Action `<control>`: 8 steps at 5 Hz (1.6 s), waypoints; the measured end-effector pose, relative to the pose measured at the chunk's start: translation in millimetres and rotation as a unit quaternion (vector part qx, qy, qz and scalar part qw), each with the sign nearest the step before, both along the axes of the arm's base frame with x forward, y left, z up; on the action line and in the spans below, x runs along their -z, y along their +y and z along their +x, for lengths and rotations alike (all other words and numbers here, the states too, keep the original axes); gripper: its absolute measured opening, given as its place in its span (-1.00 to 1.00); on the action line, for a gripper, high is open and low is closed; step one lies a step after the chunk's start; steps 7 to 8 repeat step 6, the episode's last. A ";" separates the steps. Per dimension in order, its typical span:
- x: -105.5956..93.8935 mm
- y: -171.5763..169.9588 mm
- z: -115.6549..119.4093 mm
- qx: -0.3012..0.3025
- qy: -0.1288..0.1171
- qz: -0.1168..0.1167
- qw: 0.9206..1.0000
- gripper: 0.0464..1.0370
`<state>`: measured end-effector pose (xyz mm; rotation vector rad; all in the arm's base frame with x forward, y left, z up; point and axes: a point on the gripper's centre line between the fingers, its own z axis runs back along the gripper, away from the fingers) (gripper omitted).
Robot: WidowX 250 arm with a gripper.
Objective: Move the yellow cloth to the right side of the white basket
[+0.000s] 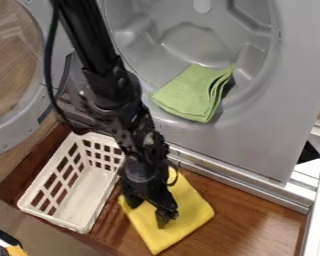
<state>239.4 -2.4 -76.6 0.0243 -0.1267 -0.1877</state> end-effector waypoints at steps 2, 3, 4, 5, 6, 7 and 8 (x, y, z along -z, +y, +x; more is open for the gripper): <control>-9.0 -5.6 -1.6 -0.002 -0.013 -0.008 1.000 0.92; -16.9 -21.6 1.8 0.024 -0.025 -0.012 0.999 0.92; -27.2 -32.5 0.5 0.038 -0.035 -0.014 0.999 0.92; -45.4 -36.9 -0.1 0.036 -0.051 -0.014 0.998 0.92; -66.9 -41.2 -5.2 0.046 -0.068 -0.031 0.996 0.92; -66.9 -41.2 -5.2 0.046 -0.068 -0.031 0.996 0.92; -66.9 -41.2 -5.2 0.046 -0.068 -0.031 0.996 0.92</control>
